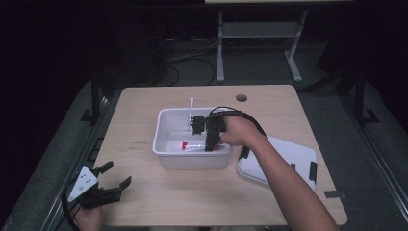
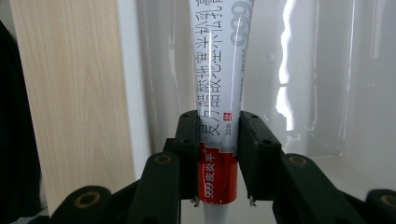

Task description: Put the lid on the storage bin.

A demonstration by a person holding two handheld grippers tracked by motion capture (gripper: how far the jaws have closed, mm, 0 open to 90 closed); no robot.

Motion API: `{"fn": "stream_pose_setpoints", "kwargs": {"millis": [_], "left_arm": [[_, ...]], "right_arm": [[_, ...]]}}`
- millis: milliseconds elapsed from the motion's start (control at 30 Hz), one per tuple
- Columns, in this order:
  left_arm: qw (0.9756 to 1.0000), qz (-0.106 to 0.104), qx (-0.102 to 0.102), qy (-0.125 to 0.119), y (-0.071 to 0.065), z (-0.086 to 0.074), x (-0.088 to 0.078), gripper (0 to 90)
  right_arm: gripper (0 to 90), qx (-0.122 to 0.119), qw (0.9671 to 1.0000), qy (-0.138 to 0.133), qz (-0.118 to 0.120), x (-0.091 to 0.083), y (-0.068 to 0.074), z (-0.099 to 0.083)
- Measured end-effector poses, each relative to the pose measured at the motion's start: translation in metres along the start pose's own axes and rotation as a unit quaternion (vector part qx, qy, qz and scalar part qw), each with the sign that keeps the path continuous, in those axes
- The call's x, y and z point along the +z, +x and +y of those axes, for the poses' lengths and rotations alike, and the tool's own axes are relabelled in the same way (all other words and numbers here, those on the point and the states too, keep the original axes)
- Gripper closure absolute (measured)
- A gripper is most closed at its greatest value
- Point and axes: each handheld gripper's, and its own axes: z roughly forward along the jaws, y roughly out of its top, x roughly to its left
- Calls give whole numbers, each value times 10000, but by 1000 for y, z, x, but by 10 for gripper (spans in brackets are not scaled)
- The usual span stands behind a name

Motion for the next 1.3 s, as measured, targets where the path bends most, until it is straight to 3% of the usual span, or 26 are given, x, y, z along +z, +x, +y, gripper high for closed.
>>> {"fn": "stream_pose_setpoints", "kwargs": {"millis": [700, 1300], "left_arm": [[10000, 11, 5, -1, 0, 0, 0, 135], [10000, 5, 0, -13, 0, 0, 0, 135]], "right_arm": [[698, 125, 9997, 42, 207, 29, -12, -1], [697, 191, 9996, 46, 225, 30, -14, -2]]}}
